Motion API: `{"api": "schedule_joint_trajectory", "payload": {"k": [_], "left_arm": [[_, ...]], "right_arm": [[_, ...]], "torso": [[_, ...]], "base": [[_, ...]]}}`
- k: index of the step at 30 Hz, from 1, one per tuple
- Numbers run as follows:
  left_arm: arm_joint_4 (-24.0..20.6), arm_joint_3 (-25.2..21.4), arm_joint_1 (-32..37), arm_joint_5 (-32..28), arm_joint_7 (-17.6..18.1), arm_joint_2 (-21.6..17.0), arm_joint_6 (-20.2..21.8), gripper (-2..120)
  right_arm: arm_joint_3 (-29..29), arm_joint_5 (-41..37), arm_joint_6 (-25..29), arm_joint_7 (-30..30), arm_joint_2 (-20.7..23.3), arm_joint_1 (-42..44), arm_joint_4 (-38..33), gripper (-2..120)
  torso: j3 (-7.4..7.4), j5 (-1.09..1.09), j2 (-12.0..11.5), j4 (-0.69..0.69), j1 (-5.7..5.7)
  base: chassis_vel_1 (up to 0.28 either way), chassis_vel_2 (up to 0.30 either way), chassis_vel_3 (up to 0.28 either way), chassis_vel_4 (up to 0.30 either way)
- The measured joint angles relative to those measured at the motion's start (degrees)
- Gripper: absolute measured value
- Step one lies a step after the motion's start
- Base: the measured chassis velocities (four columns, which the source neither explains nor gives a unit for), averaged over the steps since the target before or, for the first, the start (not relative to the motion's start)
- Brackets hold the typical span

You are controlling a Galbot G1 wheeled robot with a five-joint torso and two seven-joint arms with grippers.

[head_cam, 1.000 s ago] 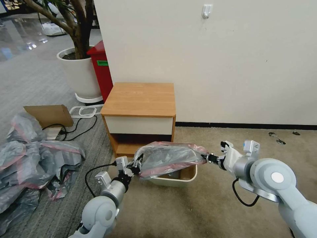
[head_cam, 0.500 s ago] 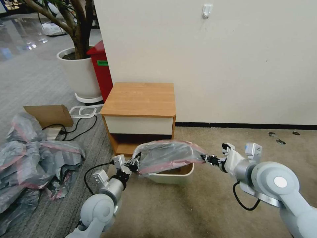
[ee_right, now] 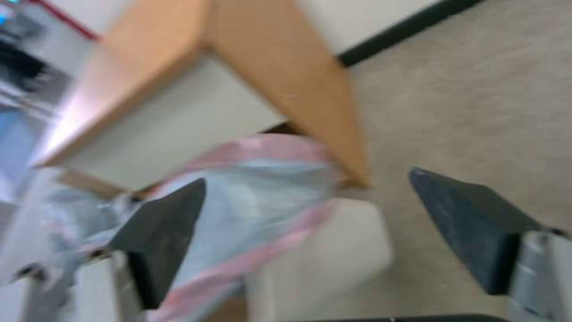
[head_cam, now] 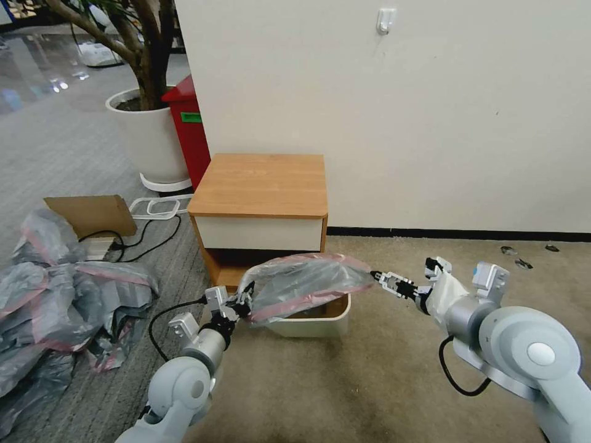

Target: Pick up the garbage bag from the table and place it over the trash can.

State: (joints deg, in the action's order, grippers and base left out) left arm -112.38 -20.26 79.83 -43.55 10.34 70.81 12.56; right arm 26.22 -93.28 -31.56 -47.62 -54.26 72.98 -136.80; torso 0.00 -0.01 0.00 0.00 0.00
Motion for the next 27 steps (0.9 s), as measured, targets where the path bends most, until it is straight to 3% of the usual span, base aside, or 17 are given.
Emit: {"api": "schedule_joint_trajectory", "payload": {"k": [7, 10, 16, 27], "left_arm": [[-0.14, 1.3, 0.41, 6.58, 1.34, -0.24, -3.28, 7], [-0.47, 2.11, 0.6, 9.62, 1.55, -0.16, -4.97, 7], [-1.26, 2.99, 1.04, 12.24, 1.6, -0.13, -6.16, 7], [-1.87, 3.94, 1.05, 14.55, 1.47, 0.57, -7.39, 7]], "right_arm": [[-4.15, -12.1, 5.01, -1.52, -3.98, -1.81, -2.58, 100], [-6.7, -17.2, 8.56, -3.77, -8.82, -3.25, 0.51, 100], [-10.91, -15.17, 13.58, -7.93, -14.89, -4.65, 4.09, 100], [-15.31, -8.59, 14.42, -12.23, -17.57, -5.08, 6.82, 100]], "torso": [[0.0, 0.0, 0.0, 0.01, 0.0], [0.0, 0.01, 0.0, 0.01, 0.0], [0.0, 0.01, 0.0, 0.01, 0.0], [0.0, 0.01, 0.0, 0.0, 0.0]], "base": [[0.0, 0.0, 0.0, 0.0], [0.0, 0.0, 0.0, 0.0], [0.0, 0.0, 0.0, 0.0], [0.0, 0.0, 0.0, 0.0]]}}
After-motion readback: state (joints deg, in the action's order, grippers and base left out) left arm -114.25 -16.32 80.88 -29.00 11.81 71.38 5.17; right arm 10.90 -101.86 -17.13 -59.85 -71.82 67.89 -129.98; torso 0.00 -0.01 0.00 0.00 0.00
